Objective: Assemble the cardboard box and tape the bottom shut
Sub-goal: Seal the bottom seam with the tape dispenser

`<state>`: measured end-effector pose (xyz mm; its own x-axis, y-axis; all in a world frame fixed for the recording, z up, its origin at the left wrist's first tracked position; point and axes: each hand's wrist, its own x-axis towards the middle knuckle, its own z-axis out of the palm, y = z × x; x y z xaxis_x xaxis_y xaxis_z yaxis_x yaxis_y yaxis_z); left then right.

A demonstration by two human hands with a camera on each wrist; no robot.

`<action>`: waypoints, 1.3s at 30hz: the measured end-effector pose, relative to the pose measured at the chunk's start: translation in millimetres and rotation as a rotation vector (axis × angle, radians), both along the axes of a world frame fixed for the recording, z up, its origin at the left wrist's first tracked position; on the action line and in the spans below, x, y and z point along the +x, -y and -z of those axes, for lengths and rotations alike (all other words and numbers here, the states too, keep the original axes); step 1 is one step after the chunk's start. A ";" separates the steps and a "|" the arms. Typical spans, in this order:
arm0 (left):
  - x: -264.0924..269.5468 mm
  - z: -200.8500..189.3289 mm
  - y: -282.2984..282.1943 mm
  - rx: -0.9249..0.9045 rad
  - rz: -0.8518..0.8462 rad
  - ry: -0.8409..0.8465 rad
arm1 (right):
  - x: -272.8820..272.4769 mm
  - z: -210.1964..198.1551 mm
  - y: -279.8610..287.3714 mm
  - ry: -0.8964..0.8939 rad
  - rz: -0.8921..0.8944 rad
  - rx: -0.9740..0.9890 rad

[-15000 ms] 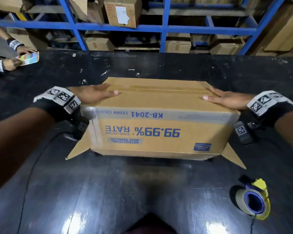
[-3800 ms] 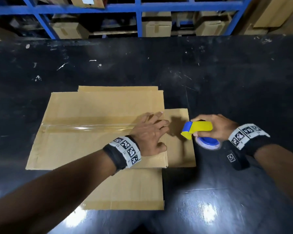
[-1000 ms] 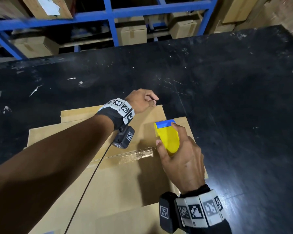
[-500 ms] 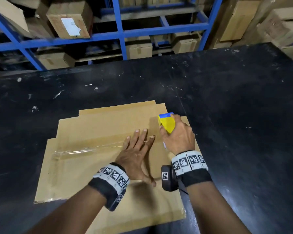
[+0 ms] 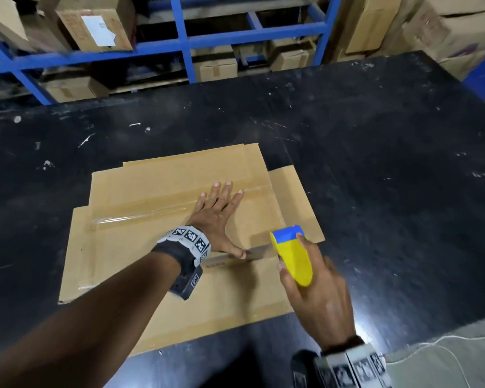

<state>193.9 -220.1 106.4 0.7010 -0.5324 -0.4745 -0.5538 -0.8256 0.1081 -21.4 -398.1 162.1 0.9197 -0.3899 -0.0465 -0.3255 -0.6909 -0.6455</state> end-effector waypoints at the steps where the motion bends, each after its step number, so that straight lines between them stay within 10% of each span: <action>1: -0.1 0.1 0.2 0.002 0.003 -0.001 | -14.9 2.2 -0.2 0.007 0.006 -0.008; 27: -45.6 16.5 37.9 -0.238 0.131 0.131 | -9.3 59.7 29.1 -0.503 0.013 0.081; 39: -51.2 23.3 40.3 -0.360 0.054 0.183 | -24.9 43.5 37.2 -0.073 0.122 0.297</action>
